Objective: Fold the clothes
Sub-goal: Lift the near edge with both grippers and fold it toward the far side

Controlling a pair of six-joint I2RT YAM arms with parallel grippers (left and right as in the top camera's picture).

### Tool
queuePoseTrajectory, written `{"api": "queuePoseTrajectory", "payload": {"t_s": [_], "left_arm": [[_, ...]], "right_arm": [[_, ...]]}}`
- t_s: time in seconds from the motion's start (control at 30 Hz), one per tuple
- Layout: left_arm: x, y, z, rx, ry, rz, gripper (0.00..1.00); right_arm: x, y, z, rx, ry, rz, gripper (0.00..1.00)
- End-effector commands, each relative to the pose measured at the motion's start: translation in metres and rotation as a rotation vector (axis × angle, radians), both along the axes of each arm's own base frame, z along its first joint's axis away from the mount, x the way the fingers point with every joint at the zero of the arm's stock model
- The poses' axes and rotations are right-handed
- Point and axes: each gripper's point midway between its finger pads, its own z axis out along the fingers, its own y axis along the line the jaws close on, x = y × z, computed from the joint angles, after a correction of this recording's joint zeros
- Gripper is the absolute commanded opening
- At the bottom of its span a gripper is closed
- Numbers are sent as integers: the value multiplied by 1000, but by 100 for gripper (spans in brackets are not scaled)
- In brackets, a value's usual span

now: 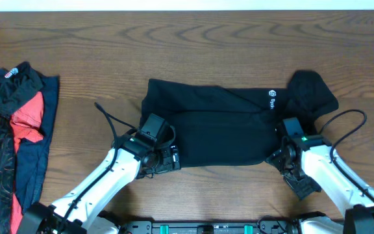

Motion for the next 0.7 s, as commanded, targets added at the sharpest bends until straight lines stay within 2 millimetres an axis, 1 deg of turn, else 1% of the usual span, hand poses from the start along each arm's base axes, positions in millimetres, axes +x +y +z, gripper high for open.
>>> {"api": "queuePoseTrajectory", "payload": {"t_s": [0.0,0.17,0.27,0.33,0.37,0.43,0.5,0.6,0.63,0.67], "left_arm": [[-6,-6,-6,-31,57,34,89],[-8,-17,-18,-73,116,29,89],[-13,-16,-27,-57,171,75,89],[-14,-15,-30,-61,198,90,86],[-14,-14,-31,-67,206,99,82],[-13,-11,-31,-79,221,123,78],[-10,-8,-31,-84,221,145,77],[-6,-4,-31,-86,221,169,78],[-6,-3,-31,-86,222,174,78],[-6,-2,-31,-86,223,178,78]], "right_arm": [[-14,-8,-20,-31,76,-32,99],[-12,-10,-20,-27,75,-22,99],[-13,-11,-20,-18,81,-16,98],[-13,-11,-21,-4,86,-9,91],[-13,-11,-21,0,87,-4,87],[-13,-11,-21,6,88,-5,75],[-11,-12,-21,9,81,-3,72],[-7,-11,-22,27,68,7,69],[-7,-11,-23,32,67,9,65],[-5,-11,-23,35,61,16,56]]}}
